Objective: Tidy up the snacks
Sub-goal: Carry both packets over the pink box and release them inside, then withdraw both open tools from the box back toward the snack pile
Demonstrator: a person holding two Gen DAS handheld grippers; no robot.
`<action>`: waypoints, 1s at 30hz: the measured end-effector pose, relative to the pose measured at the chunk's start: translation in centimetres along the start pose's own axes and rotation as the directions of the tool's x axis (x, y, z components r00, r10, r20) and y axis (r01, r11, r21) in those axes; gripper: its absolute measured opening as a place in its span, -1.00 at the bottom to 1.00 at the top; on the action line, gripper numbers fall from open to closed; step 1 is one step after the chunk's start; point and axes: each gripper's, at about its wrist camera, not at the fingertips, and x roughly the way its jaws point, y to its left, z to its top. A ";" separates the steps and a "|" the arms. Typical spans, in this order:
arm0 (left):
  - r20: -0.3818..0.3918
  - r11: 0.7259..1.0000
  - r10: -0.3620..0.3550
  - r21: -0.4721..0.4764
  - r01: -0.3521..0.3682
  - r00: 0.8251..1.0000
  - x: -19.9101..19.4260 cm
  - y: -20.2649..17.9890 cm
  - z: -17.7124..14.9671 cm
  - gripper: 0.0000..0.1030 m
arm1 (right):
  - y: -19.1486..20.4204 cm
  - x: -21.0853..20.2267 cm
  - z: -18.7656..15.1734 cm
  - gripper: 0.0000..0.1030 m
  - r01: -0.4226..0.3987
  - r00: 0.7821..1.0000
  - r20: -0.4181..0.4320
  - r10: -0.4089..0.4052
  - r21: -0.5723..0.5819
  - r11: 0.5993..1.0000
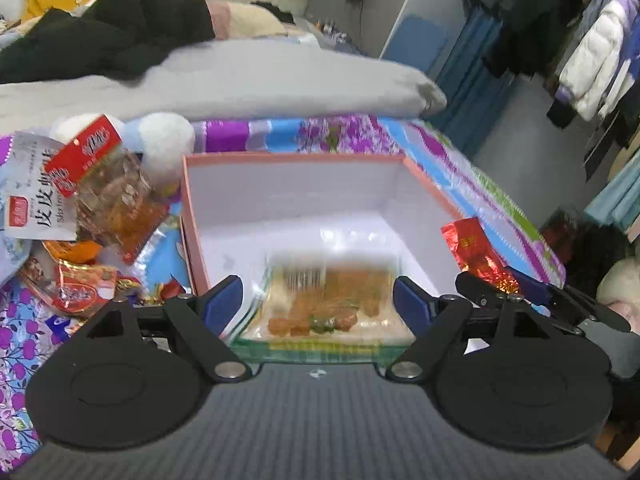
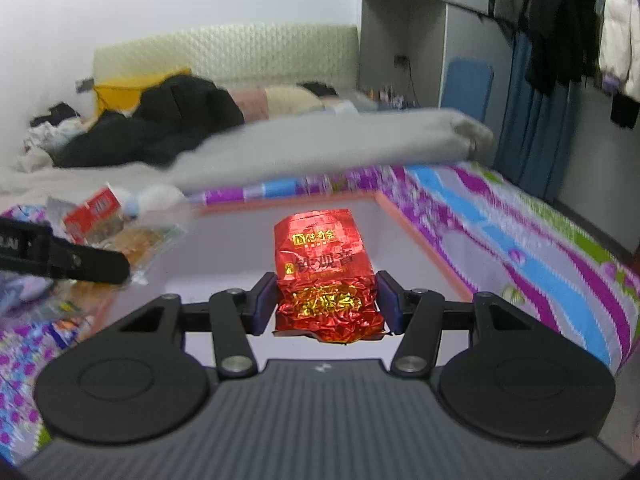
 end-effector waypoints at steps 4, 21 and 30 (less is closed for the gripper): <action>-0.012 0.999 0.020 0.051 -0.019 1.000 1.2 -1.0 0.0 0.62 | -0.9 1.3 -1.2 0.09 0.005 0.999 -0.049 -0.004 0.035 0.999; 0.043 0.999 0.014 0.052 -0.016 0.999 -1.7 -0.5 0.4 0.63 | -0.5 1.3 -1.1 0.50 -0.039 0.997 -0.071 0.042 0.048 0.998; 0.152 0.998 -0.022 0.058 0.013 0.988 -8.1 0.9 -0.2 0.64 | 1.6 -3.8 1.0 0.51 -0.042 0.996 0.079 0.039 0.030 0.999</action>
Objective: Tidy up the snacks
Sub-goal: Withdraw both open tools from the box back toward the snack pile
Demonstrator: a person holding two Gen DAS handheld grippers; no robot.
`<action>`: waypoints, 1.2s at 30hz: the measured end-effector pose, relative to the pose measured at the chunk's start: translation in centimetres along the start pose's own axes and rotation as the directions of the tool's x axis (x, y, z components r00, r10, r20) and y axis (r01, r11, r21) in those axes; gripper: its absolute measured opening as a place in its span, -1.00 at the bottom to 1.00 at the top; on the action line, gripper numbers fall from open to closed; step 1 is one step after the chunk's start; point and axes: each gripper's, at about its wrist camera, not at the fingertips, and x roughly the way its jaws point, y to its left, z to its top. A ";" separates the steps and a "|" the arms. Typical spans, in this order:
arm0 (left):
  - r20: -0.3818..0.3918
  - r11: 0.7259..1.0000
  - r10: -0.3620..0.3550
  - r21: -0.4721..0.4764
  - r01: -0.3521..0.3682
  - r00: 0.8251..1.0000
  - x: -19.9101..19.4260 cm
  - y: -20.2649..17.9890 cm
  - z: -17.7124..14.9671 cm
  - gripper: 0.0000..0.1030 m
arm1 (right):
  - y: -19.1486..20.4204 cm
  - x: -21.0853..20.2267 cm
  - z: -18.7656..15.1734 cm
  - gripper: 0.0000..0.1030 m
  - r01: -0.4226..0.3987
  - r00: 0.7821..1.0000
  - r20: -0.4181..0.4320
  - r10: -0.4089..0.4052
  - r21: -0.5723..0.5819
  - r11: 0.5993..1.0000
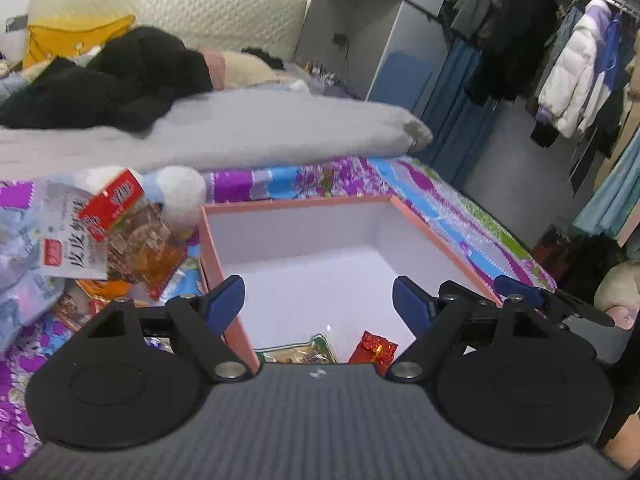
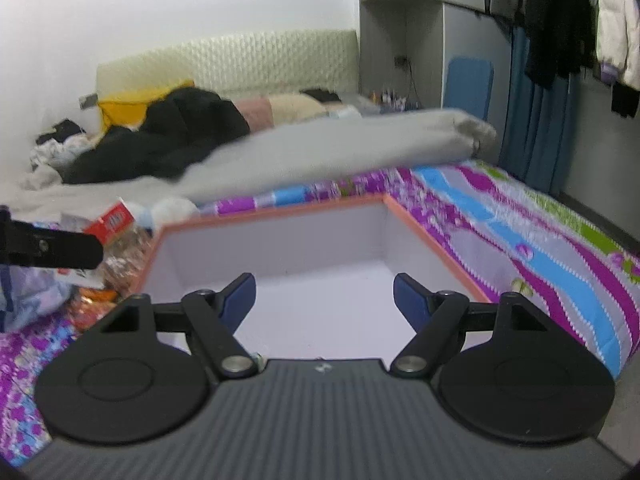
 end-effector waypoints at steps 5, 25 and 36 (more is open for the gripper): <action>0.060 1.000 0.018 0.004 -0.019 0.998 -4.1 1.3 0.0 0.64 | 1.8 -2.5 0.7 0.51 -0.020 0.998 0.056 0.020 -0.009 1.000; 0.205 0.988 0.156 -0.042 -0.151 0.966 -17.9 7.6 -7.1 0.65 | 9.8 -11.5 -3.8 0.51 -0.159 0.969 0.185 0.162 -0.031 0.987; 0.163 0.977 0.201 -0.104 -0.186 0.966 -19.4 10.3 -12.4 0.65 | 13.4 -12.2 -9.3 0.51 -0.198 0.976 0.073 0.203 -0.074 0.977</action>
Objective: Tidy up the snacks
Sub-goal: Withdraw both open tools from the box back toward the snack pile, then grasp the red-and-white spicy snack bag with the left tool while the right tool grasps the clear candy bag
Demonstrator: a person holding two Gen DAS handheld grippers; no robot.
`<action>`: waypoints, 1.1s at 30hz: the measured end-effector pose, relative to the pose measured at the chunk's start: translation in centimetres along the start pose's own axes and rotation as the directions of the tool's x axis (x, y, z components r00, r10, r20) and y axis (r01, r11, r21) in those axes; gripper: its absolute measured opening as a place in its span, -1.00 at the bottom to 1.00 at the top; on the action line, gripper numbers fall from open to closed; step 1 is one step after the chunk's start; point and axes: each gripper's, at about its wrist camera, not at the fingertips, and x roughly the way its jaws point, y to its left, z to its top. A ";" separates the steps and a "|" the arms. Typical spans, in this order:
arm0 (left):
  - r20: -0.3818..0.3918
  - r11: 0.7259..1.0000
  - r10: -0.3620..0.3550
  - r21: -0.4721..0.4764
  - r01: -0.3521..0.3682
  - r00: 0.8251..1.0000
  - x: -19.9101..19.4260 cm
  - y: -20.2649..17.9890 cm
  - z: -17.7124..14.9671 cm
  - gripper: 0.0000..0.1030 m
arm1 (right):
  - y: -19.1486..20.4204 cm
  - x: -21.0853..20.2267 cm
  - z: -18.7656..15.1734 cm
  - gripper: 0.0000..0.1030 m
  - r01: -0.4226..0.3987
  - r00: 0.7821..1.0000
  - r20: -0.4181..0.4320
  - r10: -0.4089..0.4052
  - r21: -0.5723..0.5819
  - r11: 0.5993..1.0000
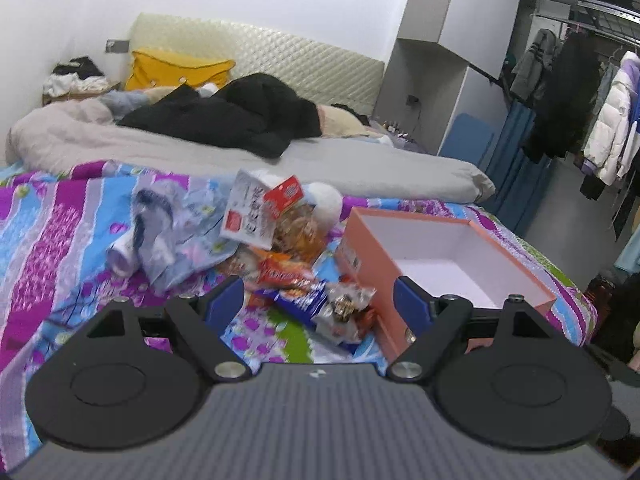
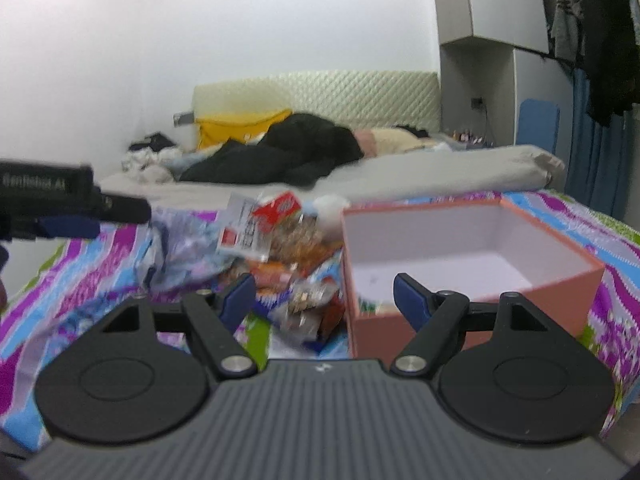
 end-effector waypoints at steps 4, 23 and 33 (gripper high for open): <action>-0.024 1.000 0.018 -0.017 -0.018 1.000 0.0 1.2 -1.4 0.65 | 0.8 -0.1 -1.7 0.51 -0.011 0.999 -0.033 0.011 -0.009 1.000; -0.123 0.993 0.046 -0.098 -0.058 0.991 4.4 4.9 -4.6 0.75 | 3.5 2.5 -4.6 0.50 -0.097 0.990 -0.112 0.086 -0.093 0.991; -0.169 0.983 0.025 -0.173 -0.055 0.985 9.4 7.1 -4.4 0.75 | 4.3 6.2 -4.8 0.50 -0.133 0.982 -0.150 0.117 -0.102 0.986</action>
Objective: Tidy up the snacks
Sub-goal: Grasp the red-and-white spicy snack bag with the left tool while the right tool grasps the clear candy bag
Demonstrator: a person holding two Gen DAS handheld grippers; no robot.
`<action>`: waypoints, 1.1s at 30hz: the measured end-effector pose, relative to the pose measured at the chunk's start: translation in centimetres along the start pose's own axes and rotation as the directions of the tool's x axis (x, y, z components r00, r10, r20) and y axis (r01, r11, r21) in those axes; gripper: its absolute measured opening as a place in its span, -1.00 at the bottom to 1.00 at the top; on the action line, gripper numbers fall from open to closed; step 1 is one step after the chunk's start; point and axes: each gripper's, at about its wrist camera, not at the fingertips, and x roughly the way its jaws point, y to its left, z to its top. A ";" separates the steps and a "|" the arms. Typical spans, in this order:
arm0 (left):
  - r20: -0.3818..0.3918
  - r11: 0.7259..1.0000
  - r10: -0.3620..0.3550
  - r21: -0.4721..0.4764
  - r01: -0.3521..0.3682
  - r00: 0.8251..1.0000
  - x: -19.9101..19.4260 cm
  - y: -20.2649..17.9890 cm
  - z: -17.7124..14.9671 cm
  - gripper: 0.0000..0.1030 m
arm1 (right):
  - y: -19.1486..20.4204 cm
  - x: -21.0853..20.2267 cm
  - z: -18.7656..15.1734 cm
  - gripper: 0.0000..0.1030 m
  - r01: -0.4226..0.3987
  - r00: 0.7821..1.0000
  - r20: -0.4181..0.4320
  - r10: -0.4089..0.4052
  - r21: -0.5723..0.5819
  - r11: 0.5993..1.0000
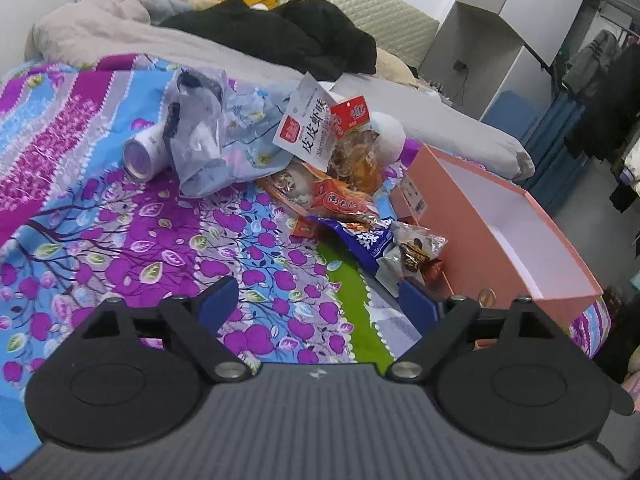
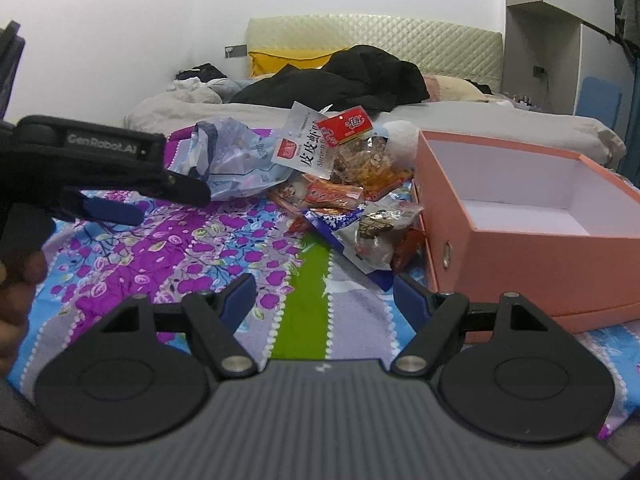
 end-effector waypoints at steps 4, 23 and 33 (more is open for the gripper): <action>-0.027 0.998 -0.038 -0.054 0.036 0.999 3.1 0.9 0.9 0.75 | -0.1 2.4 0.3 0.49 0.024 0.999 -0.029 -0.025 -0.006 1.000; -0.125 0.994 -0.107 0.005 0.108 0.986 19.1 -0.8 7.7 0.75 | -0.1 13.4 2.5 0.48 0.224 0.973 -0.044 -0.225 -0.019 0.974; -0.204 0.992 -0.105 0.049 0.117 0.973 24.6 -2.0 7.9 0.75 | -1.4 16.7 2.2 0.42 0.215 0.972 -0.100 -0.212 0.017 0.977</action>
